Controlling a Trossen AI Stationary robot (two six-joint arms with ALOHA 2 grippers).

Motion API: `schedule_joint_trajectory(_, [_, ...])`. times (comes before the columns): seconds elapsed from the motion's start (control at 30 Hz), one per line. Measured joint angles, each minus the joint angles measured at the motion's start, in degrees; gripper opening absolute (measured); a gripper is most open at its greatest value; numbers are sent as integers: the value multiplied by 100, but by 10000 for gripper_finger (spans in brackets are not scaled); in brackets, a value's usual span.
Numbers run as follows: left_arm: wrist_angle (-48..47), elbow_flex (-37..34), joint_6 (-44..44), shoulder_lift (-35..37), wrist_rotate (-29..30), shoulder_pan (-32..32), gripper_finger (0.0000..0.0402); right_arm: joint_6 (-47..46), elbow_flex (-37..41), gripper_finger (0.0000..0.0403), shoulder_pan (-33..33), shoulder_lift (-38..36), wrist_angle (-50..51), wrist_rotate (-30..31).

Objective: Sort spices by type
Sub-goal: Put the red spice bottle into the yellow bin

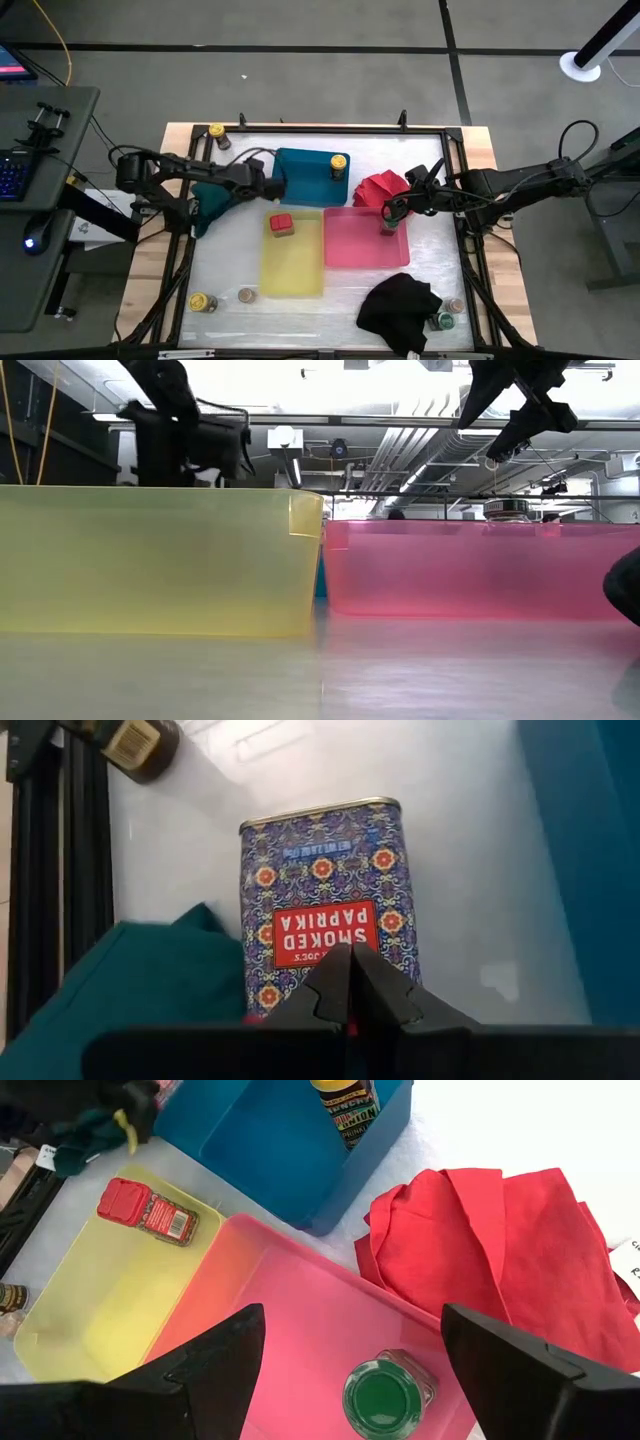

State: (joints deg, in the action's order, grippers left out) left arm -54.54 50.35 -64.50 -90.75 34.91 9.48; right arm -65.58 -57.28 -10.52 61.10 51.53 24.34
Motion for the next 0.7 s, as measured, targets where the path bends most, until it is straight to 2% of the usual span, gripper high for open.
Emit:
schedule_joint_trajectory(0.3, [-232, 43, -1126, 671, -478, -1205, 0, 0, 0, 298, 0, 0, 0, 0])
schedule_joint_trajectory(0.4, [-619, 200, -1554, 1236, -141, -1405, 0, -15, 0, 298, 0, 2, 0, 3])
schedule_joint_trajectory(0.53, [-951, 374, -1337, 2092, 416, -1153, 0, -9, 0, 298, 8, 1, 0, 68])
schedule_joint_trajectory(0.7, [-861, 376, -417, 2674, 29, -164, 12, 0, 0, 298, 112, 0, -11, 70])
